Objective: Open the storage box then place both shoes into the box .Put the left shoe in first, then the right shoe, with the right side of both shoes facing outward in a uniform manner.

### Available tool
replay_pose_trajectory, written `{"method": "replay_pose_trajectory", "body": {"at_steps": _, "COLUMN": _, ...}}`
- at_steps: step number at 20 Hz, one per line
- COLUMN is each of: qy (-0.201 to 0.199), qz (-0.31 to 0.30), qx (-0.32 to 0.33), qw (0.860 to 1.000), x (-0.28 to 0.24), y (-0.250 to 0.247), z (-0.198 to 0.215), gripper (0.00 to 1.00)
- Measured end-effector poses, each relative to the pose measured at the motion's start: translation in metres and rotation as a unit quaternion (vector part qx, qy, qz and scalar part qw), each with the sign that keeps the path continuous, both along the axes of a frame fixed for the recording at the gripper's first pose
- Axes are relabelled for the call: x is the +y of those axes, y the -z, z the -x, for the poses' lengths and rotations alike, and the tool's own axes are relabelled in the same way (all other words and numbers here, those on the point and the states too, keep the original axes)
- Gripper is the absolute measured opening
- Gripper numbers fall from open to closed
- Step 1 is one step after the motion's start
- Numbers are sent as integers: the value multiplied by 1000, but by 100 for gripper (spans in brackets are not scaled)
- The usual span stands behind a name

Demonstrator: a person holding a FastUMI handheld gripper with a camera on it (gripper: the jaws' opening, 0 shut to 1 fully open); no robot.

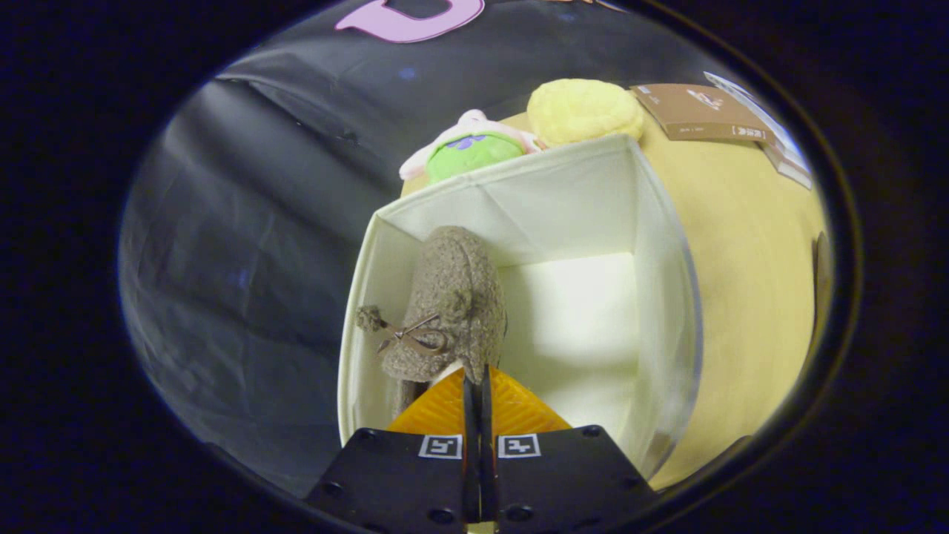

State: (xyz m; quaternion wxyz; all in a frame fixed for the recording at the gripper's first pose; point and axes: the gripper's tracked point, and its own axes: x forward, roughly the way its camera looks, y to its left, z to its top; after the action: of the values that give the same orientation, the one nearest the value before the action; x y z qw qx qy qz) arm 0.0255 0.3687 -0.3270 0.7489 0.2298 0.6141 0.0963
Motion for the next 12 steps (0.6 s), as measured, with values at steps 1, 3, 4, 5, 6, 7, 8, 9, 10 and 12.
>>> {"method": "replay_pose_trajectory", "body": {"at_steps": 1, "qy": -3, "qz": 3, "qx": 4, "qw": 1000, "x": 1, "y": 5, "z": 3, "gripper": 4}}
{"method": "replay_pose_trajectory", "body": {"at_steps": 3, "qy": -11, "qz": 8, "qx": 14, "qw": 1000, "x": 2, "y": 12, "z": 8, "gripper": 4}}
{"method": "replay_pose_trajectory", "body": {"at_steps": 4, "qy": -16, "qz": 4, "qx": 15, "qw": 1000, "x": 4, "y": 15, "z": 9, "gripper": 4}}
{"method": "replay_pose_trajectory", "body": {"at_steps": 5, "qy": -23, "qz": -2, "qx": 18, "qw": 1000, "x": 6, "y": 17, "z": 12, "gripper": 7}}
{"method": "replay_pose_trajectory", "body": {"at_steps": 6, "qy": -24, "qz": -6, "qx": 15, "qw": 1000, "x": 7, "y": 14, "z": 10, "gripper": 9}}
{"method": "replay_pose_trajectory", "body": {"at_steps": 7, "qy": -27, "qz": -13, "qx": 9, "qw": 999, "x": 8, "y": 8, "z": 10, "gripper": 12}}
{"method": "replay_pose_trajectory", "body": {"at_steps": 8, "qy": -32, "qz": -19, "qx": 10, "qw": 999, "x": 11, "y": 7, "z": 11, "gripper": 23}}
{"method": "replay_pose_trajectory", "body": {"at_steps": 9, "qy": -35, "qz": -28, "qx": 8, "qw": 999, "x": 12, "y": 4, "z": 10, "gripper": 34}}
{"method": "replay_pose_trajectory", "body": {"at_steps": 10, "qy": -38, "qz": -35, "qx": 0, "qw": 999, "x": 12, "y": -3, "z": 8, "gripper": 44}}
{"method": "replay_pose_trajectory", "body": {"at_steps": 12, "qy": -53, "qz": -58, "qx": -15, "qw": 997, "x": 19, "y": -21, "z": 10, "gripper": 65}}
